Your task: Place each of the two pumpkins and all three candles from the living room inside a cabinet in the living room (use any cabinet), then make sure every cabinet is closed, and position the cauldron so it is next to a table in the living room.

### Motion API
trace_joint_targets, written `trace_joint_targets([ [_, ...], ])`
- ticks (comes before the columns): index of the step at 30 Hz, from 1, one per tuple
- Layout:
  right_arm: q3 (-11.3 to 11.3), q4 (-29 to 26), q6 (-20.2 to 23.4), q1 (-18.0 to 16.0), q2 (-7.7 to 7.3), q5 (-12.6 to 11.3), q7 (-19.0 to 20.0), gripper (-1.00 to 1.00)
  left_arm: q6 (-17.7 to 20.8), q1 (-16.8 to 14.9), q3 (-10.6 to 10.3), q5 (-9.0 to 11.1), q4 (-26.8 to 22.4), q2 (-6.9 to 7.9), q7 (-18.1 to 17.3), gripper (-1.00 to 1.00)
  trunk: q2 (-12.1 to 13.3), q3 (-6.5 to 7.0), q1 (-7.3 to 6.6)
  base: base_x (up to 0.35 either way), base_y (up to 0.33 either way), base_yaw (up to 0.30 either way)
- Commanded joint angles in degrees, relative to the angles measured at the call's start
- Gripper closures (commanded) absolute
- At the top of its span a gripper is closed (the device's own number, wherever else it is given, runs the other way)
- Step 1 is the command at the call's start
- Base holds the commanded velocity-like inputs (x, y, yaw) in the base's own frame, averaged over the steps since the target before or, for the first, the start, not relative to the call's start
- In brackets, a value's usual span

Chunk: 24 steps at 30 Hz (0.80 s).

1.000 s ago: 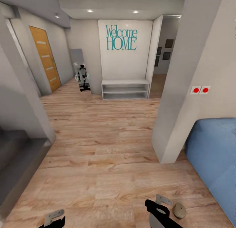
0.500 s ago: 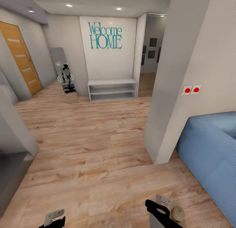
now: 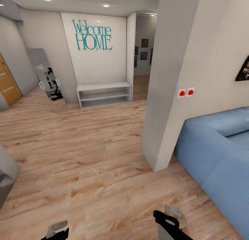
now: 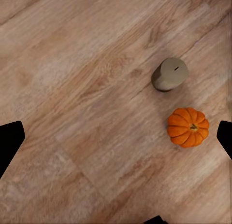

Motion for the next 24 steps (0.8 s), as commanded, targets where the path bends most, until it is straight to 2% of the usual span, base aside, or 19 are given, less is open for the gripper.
trace_joint_targets([
  [1, 0.4, 0.0, -0.4, -0.1, -0.01, -0.6, -0.2, -1.00, -0.1, 0.0, -0.5, 0.3, 0.0, 0.04, 0.3, -1.00, 0.0, -0.09, 0.01, 0.084, 0.118, -0.259],
  [10, 0.4, 0.0, -0.4, -0.1, -0.01, -0.9, -0.3, -1.00, -0.1, 0.1, -0.5, 0.3, 0.0, 0.04, 0.3, -1.00, 0.0, -0.42, 0.01, 0.126, 0.237, -0.259],
  [24, 0.4, 0.0, -0.4, -0.1, -0.01, -1.1, -0.4, -1.00, -0.1, 0.1, -0.5, 0.3, 0.0, 0.04, 0.3, -1.00, 0.0, -0.93, 0.01, 0.241, 0.212, -0.260],
])
